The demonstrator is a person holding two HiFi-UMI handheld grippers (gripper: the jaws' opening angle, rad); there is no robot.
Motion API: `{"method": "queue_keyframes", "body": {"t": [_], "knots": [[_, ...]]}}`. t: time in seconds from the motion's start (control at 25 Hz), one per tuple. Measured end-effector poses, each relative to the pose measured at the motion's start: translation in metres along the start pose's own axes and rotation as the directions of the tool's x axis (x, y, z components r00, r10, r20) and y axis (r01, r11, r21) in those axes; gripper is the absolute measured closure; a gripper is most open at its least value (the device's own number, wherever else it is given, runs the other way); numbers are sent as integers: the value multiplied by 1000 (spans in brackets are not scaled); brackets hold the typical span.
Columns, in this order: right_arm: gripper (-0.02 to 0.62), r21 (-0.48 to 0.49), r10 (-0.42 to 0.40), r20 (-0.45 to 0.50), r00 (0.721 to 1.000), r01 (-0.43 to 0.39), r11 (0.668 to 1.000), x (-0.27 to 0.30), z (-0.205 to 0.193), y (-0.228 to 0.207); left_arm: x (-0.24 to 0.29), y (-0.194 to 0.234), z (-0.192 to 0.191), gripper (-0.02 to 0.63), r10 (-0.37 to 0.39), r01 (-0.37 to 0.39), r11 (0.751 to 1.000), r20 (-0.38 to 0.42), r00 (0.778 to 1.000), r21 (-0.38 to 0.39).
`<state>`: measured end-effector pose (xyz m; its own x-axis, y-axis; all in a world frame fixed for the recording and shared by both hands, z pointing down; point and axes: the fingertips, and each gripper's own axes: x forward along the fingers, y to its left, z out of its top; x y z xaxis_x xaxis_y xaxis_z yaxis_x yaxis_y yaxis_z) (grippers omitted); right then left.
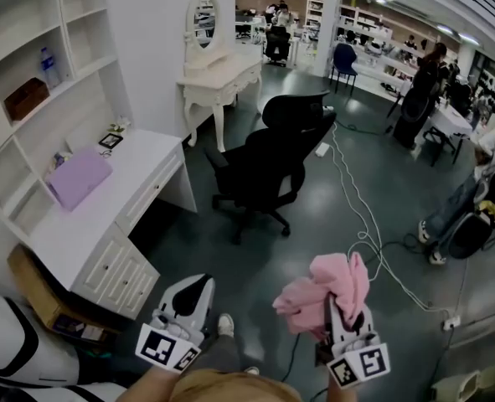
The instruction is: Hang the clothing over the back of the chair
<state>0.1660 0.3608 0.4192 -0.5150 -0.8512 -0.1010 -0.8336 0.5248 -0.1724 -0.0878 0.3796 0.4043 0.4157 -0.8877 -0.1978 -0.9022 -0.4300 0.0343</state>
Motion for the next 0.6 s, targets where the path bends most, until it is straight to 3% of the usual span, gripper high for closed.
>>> {"method": "queue_keyframes", "body": {"t": [0.32,0.6], "knots": [[508,-13,-12,-35,999,12,1000,85,-21,-43,98,52,-60,601,-41,38,997,-38,998,-65],[508,-77,-37,-79,996,31,997,215,-16,-98,231,146,-72,601,-78,74,994,-43,996,-86]]}}
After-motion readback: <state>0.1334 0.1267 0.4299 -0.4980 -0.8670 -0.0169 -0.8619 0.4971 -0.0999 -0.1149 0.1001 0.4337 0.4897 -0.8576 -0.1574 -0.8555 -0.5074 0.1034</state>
